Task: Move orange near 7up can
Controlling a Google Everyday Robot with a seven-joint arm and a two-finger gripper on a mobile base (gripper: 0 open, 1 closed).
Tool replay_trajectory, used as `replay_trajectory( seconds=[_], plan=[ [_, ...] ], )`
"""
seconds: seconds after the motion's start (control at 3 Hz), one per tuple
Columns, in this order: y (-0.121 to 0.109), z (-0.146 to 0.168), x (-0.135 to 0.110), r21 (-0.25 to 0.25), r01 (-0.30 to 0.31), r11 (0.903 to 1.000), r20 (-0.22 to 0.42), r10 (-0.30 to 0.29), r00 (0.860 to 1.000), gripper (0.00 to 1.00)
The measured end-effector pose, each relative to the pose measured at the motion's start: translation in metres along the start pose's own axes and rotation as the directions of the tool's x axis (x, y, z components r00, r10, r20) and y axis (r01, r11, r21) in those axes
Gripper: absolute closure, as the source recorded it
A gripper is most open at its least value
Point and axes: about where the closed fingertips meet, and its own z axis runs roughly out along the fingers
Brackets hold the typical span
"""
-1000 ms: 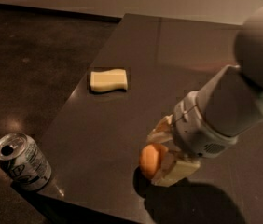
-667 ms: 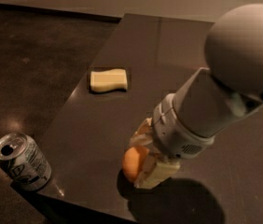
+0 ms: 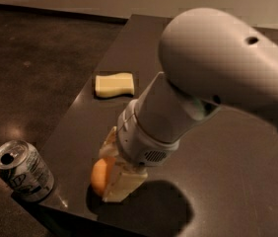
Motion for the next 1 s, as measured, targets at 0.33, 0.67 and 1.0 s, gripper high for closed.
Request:
replay_trajectory(
  seconds=[0.33, 0.67, 1.0],
  plan=[
    [-0.003, 0.015, -0.015, -0.005, 0.029, 0.9996, 0.008, -0.029, 1.000, 1.00],
    [-0.012, 0.027, -0.022, 0.011, 0.044, 0.9990, 0.006, -0.044, 0.999, 0.89],
    [-0.024, 0.032, -0.026, 0.050, 0.036, 0.9981, 0.011, -0.037, 0.999, 0.66]
  ],
)
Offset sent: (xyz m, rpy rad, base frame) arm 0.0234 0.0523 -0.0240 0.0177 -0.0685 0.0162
